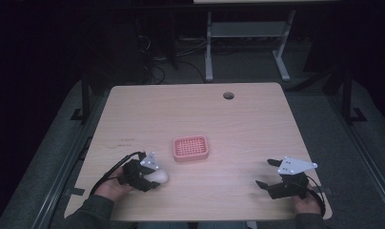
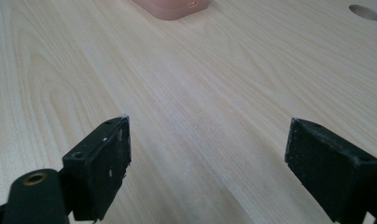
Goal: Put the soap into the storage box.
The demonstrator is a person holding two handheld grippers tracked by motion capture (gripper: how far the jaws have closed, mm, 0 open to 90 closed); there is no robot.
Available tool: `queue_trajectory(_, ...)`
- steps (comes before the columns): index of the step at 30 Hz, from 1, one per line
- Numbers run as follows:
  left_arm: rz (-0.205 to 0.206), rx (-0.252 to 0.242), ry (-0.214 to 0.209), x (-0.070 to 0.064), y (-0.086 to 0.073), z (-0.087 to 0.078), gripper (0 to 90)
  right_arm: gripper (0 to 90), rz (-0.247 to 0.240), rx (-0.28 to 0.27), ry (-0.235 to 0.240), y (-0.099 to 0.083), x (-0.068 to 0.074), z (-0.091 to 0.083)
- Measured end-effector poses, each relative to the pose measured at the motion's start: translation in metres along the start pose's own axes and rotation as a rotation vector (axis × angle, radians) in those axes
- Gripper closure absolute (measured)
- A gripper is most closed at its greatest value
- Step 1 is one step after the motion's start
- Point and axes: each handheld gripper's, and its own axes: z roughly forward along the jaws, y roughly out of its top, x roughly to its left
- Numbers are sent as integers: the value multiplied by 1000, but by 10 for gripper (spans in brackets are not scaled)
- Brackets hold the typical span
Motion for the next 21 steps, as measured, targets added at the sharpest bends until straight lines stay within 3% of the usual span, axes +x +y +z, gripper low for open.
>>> queue_trajectory(21,3,-14,8,7,10,-9,493,136,-2,-10,-2,0,0,-1)
